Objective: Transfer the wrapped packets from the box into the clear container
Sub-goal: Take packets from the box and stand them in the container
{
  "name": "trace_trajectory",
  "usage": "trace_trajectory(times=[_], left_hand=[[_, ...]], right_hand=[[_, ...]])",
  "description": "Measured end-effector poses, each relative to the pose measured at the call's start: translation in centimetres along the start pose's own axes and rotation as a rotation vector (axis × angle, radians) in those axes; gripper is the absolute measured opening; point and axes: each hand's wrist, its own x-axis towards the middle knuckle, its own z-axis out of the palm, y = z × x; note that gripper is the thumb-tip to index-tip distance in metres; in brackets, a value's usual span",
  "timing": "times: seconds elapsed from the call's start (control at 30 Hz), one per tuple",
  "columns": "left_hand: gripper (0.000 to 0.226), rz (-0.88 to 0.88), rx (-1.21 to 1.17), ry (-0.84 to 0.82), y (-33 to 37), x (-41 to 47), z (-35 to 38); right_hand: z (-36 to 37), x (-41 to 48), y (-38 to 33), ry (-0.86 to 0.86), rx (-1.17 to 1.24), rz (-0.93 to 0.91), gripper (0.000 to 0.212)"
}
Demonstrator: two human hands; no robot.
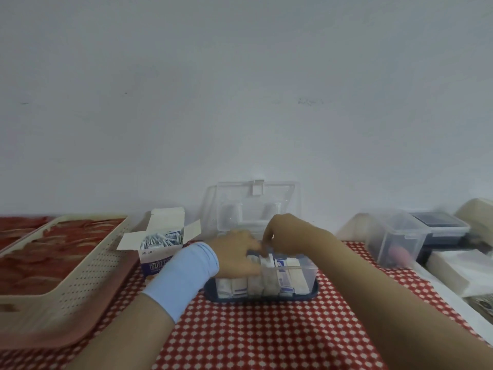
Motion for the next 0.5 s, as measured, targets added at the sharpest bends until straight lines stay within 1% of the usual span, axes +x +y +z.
trace_trajectory(times=[0.07, 0.13, 0.23, 0.3, 0.37, 0.43, 0.47, 0.5], left_hand=[[0.042, 0.036, -0.103, 0.136, -0.6, -1.2, -1.6], [0.032, 0.027, -0.215, 0.294, -1.7, -2.6, -2.9], [0.025, -0.058, -0.302, 0.52, -4.9, -4.5, -4.1], [0.021, -0.148, -0.289, 0.6, -7.4, -5.5, -4.4], [0.019, -0.248, -0.254, 0.628, -10.0, -6.6, -4.1], [0.02, -0.343, -0.195, 0.583, -12.3, -7.6, -3.5], [0.029, -0.372, -0.167, 0.533, -13.0, -8.1, -3.1], [0.042, -0.388, -0.142, 0.478, -13.6, -8.5, -2.6]], right_hand=[[-1.9, -0.5, 0.0, 0.062, 0.111, -0.023, 0.02], [-3.5, -1.0, -0.4, 0.115, 0.204, -0.046, 0.019], [-5.1, -1.5, -2.8, 0.2, 0.279, -0.099, 0.022], [-5.2, -1.6, -5.0, 0.243, 0.312, -0.159, 0.024], [-4.8, -1.5, -7.3, 0.249, 0.316, -0.22, 0.024], [-3.9, -0.9, -9.7, 0.244, 0.287, -0.278, 0.023], [-3.4, -0.5, -10.7, 0.242, 0.271, -0.298, 0.023], [-2.9, -0.1, -11.7, 0.238, 0.259, -0.311, 0.022]])
